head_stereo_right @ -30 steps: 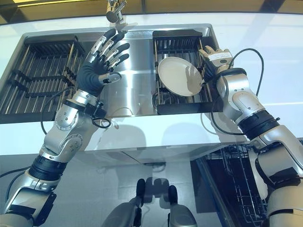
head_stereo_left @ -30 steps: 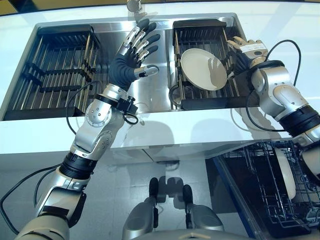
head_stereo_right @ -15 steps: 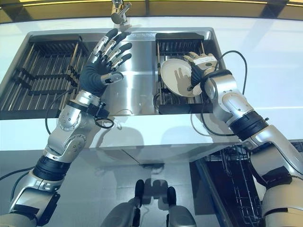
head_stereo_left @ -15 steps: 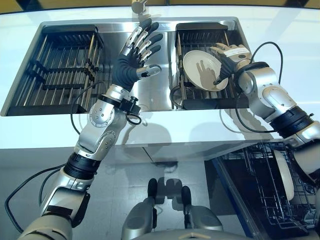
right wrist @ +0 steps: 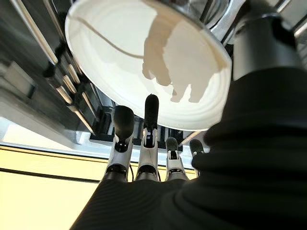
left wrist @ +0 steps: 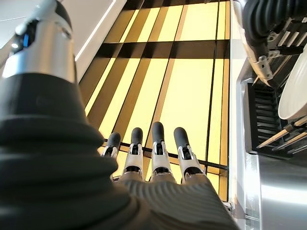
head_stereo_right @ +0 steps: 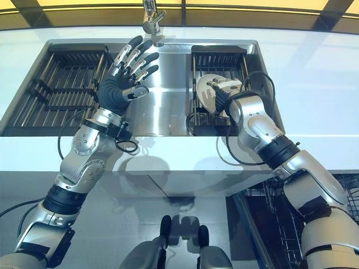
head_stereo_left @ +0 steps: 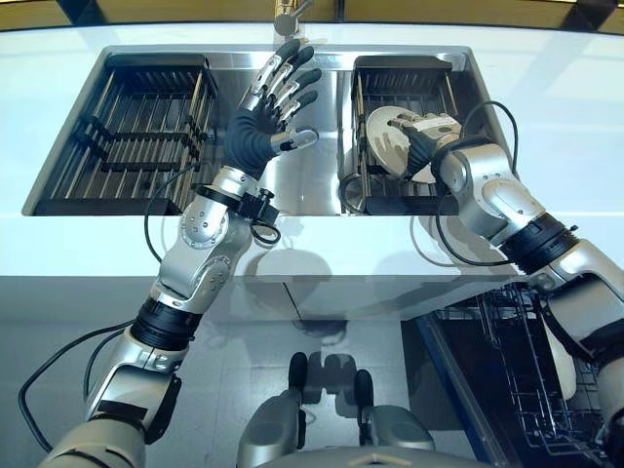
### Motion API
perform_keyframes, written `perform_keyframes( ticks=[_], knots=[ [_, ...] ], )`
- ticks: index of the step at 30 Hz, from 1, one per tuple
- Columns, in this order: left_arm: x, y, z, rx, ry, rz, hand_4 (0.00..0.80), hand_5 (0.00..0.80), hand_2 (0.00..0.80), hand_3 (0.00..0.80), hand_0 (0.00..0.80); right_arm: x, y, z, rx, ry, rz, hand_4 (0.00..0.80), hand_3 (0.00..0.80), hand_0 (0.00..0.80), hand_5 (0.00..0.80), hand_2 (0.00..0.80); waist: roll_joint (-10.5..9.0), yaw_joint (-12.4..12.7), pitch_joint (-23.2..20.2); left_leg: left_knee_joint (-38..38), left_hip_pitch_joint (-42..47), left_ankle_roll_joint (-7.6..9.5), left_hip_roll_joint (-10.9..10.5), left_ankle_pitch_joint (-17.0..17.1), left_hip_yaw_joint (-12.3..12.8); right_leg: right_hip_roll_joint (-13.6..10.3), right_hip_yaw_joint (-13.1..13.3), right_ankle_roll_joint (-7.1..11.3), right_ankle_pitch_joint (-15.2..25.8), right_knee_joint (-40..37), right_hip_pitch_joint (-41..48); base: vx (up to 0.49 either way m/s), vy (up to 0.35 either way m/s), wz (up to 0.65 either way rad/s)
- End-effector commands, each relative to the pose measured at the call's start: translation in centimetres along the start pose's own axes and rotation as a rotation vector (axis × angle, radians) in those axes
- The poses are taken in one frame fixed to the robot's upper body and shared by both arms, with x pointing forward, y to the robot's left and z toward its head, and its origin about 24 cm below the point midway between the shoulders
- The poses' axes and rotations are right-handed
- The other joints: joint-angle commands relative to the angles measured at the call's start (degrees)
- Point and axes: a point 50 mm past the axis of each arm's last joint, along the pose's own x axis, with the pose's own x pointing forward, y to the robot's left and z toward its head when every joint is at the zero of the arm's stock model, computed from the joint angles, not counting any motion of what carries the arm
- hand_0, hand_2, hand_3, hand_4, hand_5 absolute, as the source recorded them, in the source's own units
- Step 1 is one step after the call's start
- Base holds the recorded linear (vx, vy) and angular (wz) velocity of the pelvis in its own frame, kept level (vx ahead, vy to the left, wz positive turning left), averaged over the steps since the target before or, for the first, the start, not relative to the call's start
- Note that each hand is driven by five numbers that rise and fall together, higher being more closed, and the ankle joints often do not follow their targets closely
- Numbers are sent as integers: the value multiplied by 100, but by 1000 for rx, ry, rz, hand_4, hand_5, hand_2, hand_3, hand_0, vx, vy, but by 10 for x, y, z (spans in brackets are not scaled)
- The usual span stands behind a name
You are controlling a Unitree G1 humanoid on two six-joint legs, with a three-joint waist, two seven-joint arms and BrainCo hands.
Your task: Take plates into dishwasher
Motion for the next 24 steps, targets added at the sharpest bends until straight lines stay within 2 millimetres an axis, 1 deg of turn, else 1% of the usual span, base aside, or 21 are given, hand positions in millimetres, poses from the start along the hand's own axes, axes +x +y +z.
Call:
perform_keyframes(
  ticks=[1,8,10,14,18,24],
  knots=[
    [12,-15,11,28,-82,-54,0,0,0,0,0,3,-8,-5,-82,60,-43,0,0,0,0,0,-174,196,-330,4,310,226,-191,-864,29,234,8,-95,16,20,-224,12,9,3],
    [13,-16,10,29,-73,-57,0,0,0,0,0,7,-8,-17,-112,151,-67,0,0,0,0,0,-134,242,-281,4,265,227,-215,-852,-1,220,30,-77,37,20,-266,3,1,1],
    [16,-17,13,38,-86,-68,0,0,0,0,0,10,-12,-22,-102,192,-92,0,0,0,0,0,-82,258,-177,4,200,226,-218,-842,13,217,43,-78,59,20,-343,-61,12,-1],
    [26,-20,20,65,-111,-89,0,0,0,0,0,16,-30,-32,-132,274,-163,0,0,0,0,0,67,297,74,4,25,207,-222,-796,25,209,71,-80,110,20,-516,-80,16,1],
    [30,-15,28,78,-133,-84,0,0,0,0,0,16,-48,-43,-88,322,-231,0,0,0,0,0,180,334,290,4,-150,187,-222,-735,21,195,55,-82,154,31,-688,-55,1,1],
    [32,-11,32,84,-146,-75,0,0,0,0,0,16,-59,-50,-32,340,-305,0,0,0,0,0,266,373,469,4,-386,147,-210,-662,42,169,-43,-93,205,20,-926,-24,-8,4]
  ],
)
